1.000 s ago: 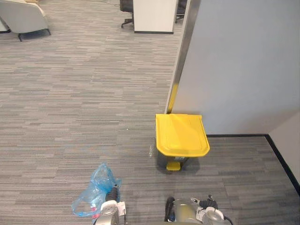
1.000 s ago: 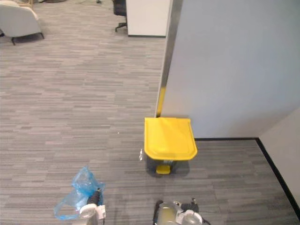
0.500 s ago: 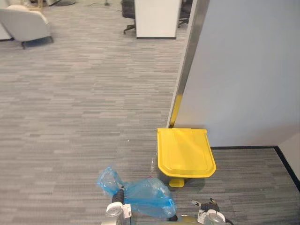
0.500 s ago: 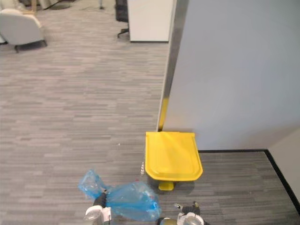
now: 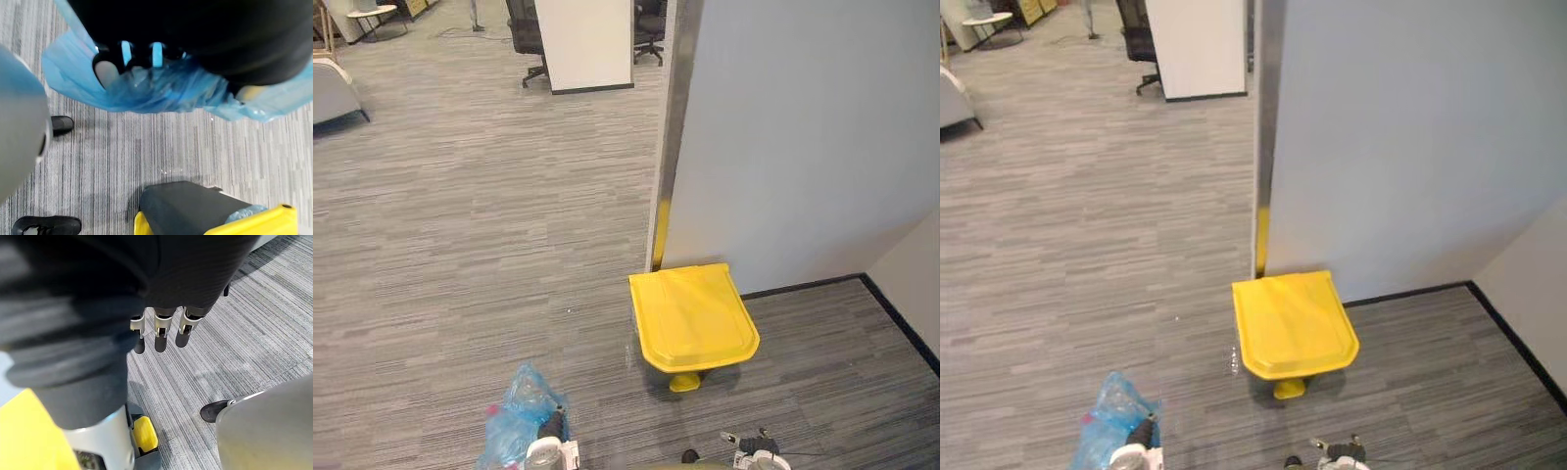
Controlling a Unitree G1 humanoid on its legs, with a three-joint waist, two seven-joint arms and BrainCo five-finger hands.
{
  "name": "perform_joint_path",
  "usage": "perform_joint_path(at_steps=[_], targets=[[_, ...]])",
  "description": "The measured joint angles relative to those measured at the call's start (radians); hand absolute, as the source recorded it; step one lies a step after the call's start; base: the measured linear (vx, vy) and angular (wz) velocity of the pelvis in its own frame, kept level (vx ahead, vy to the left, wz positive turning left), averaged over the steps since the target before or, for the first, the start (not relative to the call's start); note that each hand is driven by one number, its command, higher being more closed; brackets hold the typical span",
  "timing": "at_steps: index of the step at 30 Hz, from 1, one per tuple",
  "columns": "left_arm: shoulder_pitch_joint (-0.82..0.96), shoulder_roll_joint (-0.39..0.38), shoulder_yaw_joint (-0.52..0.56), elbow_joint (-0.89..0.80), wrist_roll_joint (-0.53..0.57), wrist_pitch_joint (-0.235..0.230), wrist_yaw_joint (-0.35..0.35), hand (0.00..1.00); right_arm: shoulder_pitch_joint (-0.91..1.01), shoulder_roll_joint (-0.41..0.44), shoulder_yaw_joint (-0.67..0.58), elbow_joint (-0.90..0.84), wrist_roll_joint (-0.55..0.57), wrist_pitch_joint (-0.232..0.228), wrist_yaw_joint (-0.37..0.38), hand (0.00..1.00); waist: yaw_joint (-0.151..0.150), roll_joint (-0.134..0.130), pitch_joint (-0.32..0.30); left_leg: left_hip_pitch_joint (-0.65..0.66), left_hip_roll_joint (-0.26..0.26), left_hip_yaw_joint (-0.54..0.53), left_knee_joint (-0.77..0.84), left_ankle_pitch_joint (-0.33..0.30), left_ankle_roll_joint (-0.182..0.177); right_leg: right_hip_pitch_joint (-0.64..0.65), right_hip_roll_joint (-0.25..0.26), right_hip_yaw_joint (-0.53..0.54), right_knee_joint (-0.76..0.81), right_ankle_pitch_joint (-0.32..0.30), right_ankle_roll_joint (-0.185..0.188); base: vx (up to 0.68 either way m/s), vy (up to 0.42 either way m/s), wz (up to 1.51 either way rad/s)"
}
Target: Gather rubbish on tea table into small bin, then transfer packed bag to large trash can.
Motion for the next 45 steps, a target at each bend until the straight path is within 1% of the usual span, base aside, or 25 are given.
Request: perform_joint_path(at_steps=[1, 2, 4, 5, 6, 7, 9, 10, 11, 12, 13, 14, 15, 16, 17, 19, 21, 23, 26, 30, 33, 38, 41, 43, 45], targets=[[-0.003, 0.003, 0.000, 0.000, 0.000, 0.000, 0.001, 1.00, -0.012, 0.002, 0.004, -0.001, 0.000, -0.001, 0.001, 0.00, 0.001, -0.003, 0.007, 0.000, -0.003, 0.002, 0.004, -0.001, 0.002, -0.028, -0.008, 0.001, 0.060, -0.019, -0.001, -0.05, -0.010, -0.13], [-0.013, 0.011, 0.000, -0.001, 0.000, 0.000, 0.001, 1.00, -0.016, 0.007, 0.003, -0.002, 0.000, -0.002, 0.001, 0.00, 0.001, -0.017, 0.024, 0.001, 0.000, 0.003, 0.010, -0.008, 0.008, -0.071, -0.014, -0.003, 0.152, -0.038, 0.001, -0.07, -0.022, -0.13], [-0.025, 0.018, 0.004, -0.001, 0.000, 0.000, 0.010, 1.00, -0.029, 0.013, -0.001, -0.007, 0.001, -0.010, 0.002, 0.00, 0.004, -0.024, 0.047, 0.004, 0.008, 0.000, 0.029, -0.038, 0.019, -0.136, -0.021, -0.018, 0.299, -0.039, 0.004, -0.09, -0.026, -0.13], [-0.037, 0.026, 0.029, 0.000, 0.000, -0.001, 0.017, 1.00, -0.043, 0.018, -0.014, -0.013, 0.002, -0.019, 0.002, 0.00, 0.005, -0.028, 0.082, 0.029, 0.011, -0.003, 0.046, -0.056, 0.029, -0.213, -0.044, -0.058, 0.464, -0.050, 0.011, -0.12, -0.019, -0.11], [-0.038, 0.035, 0.040, 0.008, -0.001, 0.000, 0.019, 1.00, -0.055, 0.025, -0.018, -0.014, 0.002, -0.023, 0.002, 0.00, 0.004, -0.043, 0.083, 0.041, 0.014, -0.004, 0.062, -0.074, 0.030, -0.246, -0.059, -0.085, 0.515, -0.066, -0.004, -0.08, -0.019, -0.07], [-0.041, 0.043, 0.039, 0.011, -0.001, -0.001, 0.018, 1.00, -0.055, 0.027, -0.018, -0.014, 0.002, -0.023, 0.002, 0.00, 0.007, -0.055, 0.086, 0.054, 0.018, -0.006, 0.071, -0.085, 0.033, -0.265, -0.070, -0.116, 0.489, -0.068, -0.010, 0.00, -0.043, 0.03], [-0.057, 0.048, 0.039, 0.033, -0.001, -0.002, 0.017, 1.00, -0.061, 0.027, -0.020, -0.024, 0.001, -0.021, 0.002, 0.00, 0.015, -0.058, 0.088, 0.048, 0.035, -0.011, 0.111, -0.118, 0.026, -0.318, -0.074, -0.147, 0.338, -0.027, -0.020, 0.12, -0.055, 0.08], [-0.059, 0.048, 0.041, 0.034, -0.001, -0.002, 0.018, 1.00, -0.064, 0.028, -0.019, -0.027, 0.000, -0.021, 0.001, 0.00, 0.017, -0.057, 0.089, 0.047, 0.040, -0.011, 0.129, -0.133, 0.015, -0.323, -0.068, -0.153, 0.217, 0.005, -0.013, 0.18, -0.061, 0.11], [-0.061, 0.048, 0.042, 0.034, 0.000, -0.003, 0.018, 1.00, -0.066, 0.029, -0.019, -0.028, 0.000, -0.021, 0.001, 0.00, 0.019, -0.059, 0.092, 0.051, 0.041, -0.015, 0.149, -0.150, 0.003, -0.321, -0.069, -0.154, 0.154, 0.006, -0.014, 0.28, -0.109, 0.19], [-0.064, 0.049, 0.052, 0.035, 0.000, -0.005, 0.018, 1.00, -0.067, 0.030, -0.018, -0.027, -0.001, -0.018, 0.001, 0.00, 0.018, -0.073, 0.097, 0.063, 0.032, -0.034, 0.187, -0.188, -0.019, -0.312, -0.079, -0.159, 0.140, -0.016, -0.006, 0.36, -0.170, 0.14], [-0.079, 0.041, 0.068, 0.046, -0.001, -0.009, 0.018, 1.00, -0.074, 0.031, -0.021, -0.020, -0.001, -0.016, 0.002, 0.00, 0.023, -0.073, 0.105, 0.087, 0.033, -0.038, 0.211, -0.218, -0.040, -0.297, -0.082, -0.159, 0.152, -0.001, 0.017, 0.44, -0.180, 0.01], [-0.085, 0.028, 0.070, 0.056, -0.001, -0.009, 0.018, 1.00, -0.085, 0.021, -0.022, -0.010, -0.004, -0.016, 0.000, 0.00, 0.030, -0.050, 0.113, 0.092, 0.051, -0.044, 0.219, -0.229, -0.037, -0.302, -0.070, -0.165, 0.183, -0.017, 0.033, 0.37, -0.139, -0.02], [-0.092, 0.012, 0.067, 0.060, 0.000, -0.010, 0.017, 1.00, -0.103, 0.010, -0.025, -0.008, -0.005, -0.016, 0.000, 0.00, 0.030, -0.023, 0.113, 0.087, 0.066, -0.068, 0.215, -0.236, -0.025, -0.316, -0.051, -0.167, 0.211, -0.021, 0.030, 0.33, -0.101, 0.09], [-0.101, -0.009, 0.060, 0.061, 0.000, -0.010, 0.016, 1.00, -0.111, 0.002, -0.027, -0.009, -0.005, -0.016, 0.000, 0.00, 0.030, -0.010, 0.122, 0.088, 0.074, -0.094, 0.207, -0.245, -0.006, -0.320, -0.043, -0.173, 0.231, -0.023, 0.027, 0.28, -0.104, 0.23], [-0.106, -0.012, 0.040, 0.067, 0.001, -0.009, 0.013, 1.00, -0.113, 0.000, -0.027, -0.009, -0.005, -0.014, 0.000, 0.00, 0.029, -0.004, 0.122, 0.090, 0.079, -0.114, 0.201, -0.246, 0.003, -0.325, -0.039, -0.183, 0.250, -0.039, 0.018, 0.31, -0.116, 0.24], [-0.111, -0.012, 0.038, 0.067, 0.001, -0.009, 0.015, 1.00, -0.108, 0.007, -0.027, -0.008, -0.005, -0.012, 0.001, 0.00, 0.030, -0.012, 0.127, 0.106, 0.089, -0.151, 0.199, -0.235, 0.018, -0.325, -0.041, -0.199, 0.317, -0.097, 0.013, 0.21, -0.084, 0.21], [-0.113, -0.012, 0.038, 0.067, 0.000, -0.009, 0.015, 1.00, -0.101, 0.013, -0.026, -0.011, -0.004, -0.018, 0.002, 0.00, 0.029, -0.021, 0.130, 0.118, 0.093, -0.166, 0.200, -0.233, 0.015, -0.325, -0.051, -0.210, 0.368, -0.143, 0.015, 0.15, -0.064, 0.25], [-0.117, -0.012, 0.039, 0.065, 0.000, -0.008, 0.016, 1.00, -0.102, 0.012, -0.025, -0.010, -0.005, -0.017, 0.002, 0.00, 0.029, -0.022, 0.126, 0.115, 0.097, -0.169, 0.201, -0.229, 0.009, -0.325, -0.062, -0.222, 0.383, -0.162, 0.016, 0.13, -0.006, 0.24], [-0.118, -0.004, 0.040, 0.064, 0.000, -0.008, 0.017, 1.00, -0.104, 0.004, -0.002, -0.010, -0.004, -0.017, 0.001, 0.00, 0.030, -0.018, 0.118, 0.061, 0.099, -0.195, 0.215, -0.213, -0.020, -0.343, -0.069, -0.241, 0.359, -0.142, 0.006, 0.16, 0.038, 0.18], [-0.120, 0.001, 0.006, 0.026, -0.001, -0.008, 0.017, 1.00, -0.127, -0.013, 0.081, -0.010, -0.003, -0.007, -0.001, 0.00, 0.036, -0.020, 0.113, 0.009, 0.066, -0.226, 0.230, -0.179, -0.079, -0.357, -0.117, -0.258, 0.343, -0.132, 0.012, 0.13, 0.044, 0.20], [-0.137, 0.002, -0.039, -0.009, -0.002, -0.009, 0.018, 1.00, -0.163, -0.007, 0.164, -0.030, -0.003, -0.007, -0.002, 0.00, 0.037, -0.015, 0.109, -0.068, 0.051, -0.256, 0.296, -0.177, -0.081, -0.363, -0.149, -0.279, 0.313, -0.114, 0.021, 0.07, 0.046, 0.34], [-0.159, 0.013, -0.063, -0.067, -0.005, -0.013, 0.022, 1.00, -0.239, -0.010, 0.270, -0.142, -0.003, -0.013, -0.011, 0.00, 0.044, -0.014, 0.108, -0.191, 0.044, -0.270, 0.405, -0.177, -0.081, -0.388, -0.175, -0.305, 0.272, -0.079, 0.013, -0.02, 0.017, 0.27], [-0.161, 0.024, -0.085, -0.101, -0.024, -0.014, 0.043, 1.00, -0.298, -0.041, 0.325, -0.207, -0.005, -0.018, -0.022, 0.00, 0.050, -0.012, 0.109, -0.236, 0.045, -0.276, 0.460, -0.177, -0.081, -0.392, -0.183, -0.316, 0.263, -0.072, 0.018, -0.01, -0.025, 0.14], [-0.173, 0.035, -0.101, -0.143, -0.043, -0.028, 0.053, 1.00, -0.367, -0.080, 0.350, -0.254, -0.032, -0.021, -0.027, 0.00, 0.060, -0.011, 0.110, -0.269, 0.043, -0.274, 0.494, -0.177, -0.081, -0.409, -0.185, -0.311, 0.257, -0.060, 0.003, -0.01, -0.011, -0.02], [-0.191, 0.041, -0.107, -0.173, -0.054, -0.036, 0.060, 1.00, -0.419, -0.125, 0.359, -0.268, -0.044, -0.015, -0.035, 0.00, 0.066, -0.009, 0.111, -0.287, 0.038, -0.273, 0.502, -0.177, -0.081, -0.422, -0.185, -0.305, 0.243, -0.043, 0.006, -0.02, -0.013, -0.05]])
